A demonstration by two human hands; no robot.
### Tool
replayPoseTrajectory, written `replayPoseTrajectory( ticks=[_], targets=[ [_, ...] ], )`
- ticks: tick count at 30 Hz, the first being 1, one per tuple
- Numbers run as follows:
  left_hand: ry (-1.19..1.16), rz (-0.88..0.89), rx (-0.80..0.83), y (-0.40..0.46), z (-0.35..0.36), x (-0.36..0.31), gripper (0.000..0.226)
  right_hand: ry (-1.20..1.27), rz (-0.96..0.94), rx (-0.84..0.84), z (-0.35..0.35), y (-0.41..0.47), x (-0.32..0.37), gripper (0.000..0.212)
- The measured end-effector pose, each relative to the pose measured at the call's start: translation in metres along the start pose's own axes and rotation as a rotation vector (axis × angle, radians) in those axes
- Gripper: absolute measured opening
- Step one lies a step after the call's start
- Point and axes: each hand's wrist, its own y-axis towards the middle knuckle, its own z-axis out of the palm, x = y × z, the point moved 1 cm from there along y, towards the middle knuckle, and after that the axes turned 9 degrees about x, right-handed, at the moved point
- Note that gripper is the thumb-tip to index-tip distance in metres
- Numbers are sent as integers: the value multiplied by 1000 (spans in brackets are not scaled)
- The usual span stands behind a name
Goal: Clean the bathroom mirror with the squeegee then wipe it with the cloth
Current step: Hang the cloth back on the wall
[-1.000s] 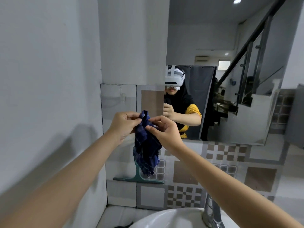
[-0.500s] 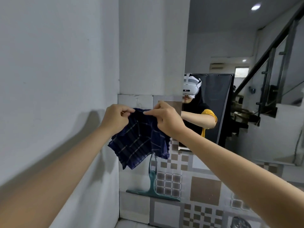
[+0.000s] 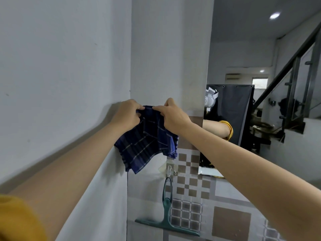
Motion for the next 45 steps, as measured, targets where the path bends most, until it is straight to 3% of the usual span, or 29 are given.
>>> replayPoseTrajectory(
  ticks=[3,8,13,17,23,30,38,45],
  targets=[
    [10,3,-11,10,1,3,33,70,-3,-15,2,4,-1,36],
    [-32,18,-21,8,8,6,33,117,-6,2,5,2,-5,38],
    [-195,69,10,-6,15,13,37,172,27,7,14,-3,-3,35],
    [-320,23,15,-9,20,14,23,163,-4,-45,19,-3,2,30],
    [-576,63,21,-12,22,13,28,383,41,-130,23,-7,13,24],
    [-532,-3,-23,-6,27,12,25,453,102,-89,23,-3,8,23],
    [-501,-16,-230,13,3,8,14,409,74,-307,-7,14,10,19],
    [-533,-34,-55,9,20,15,25,301,69,-106,16,14,9,26]
  ],
)
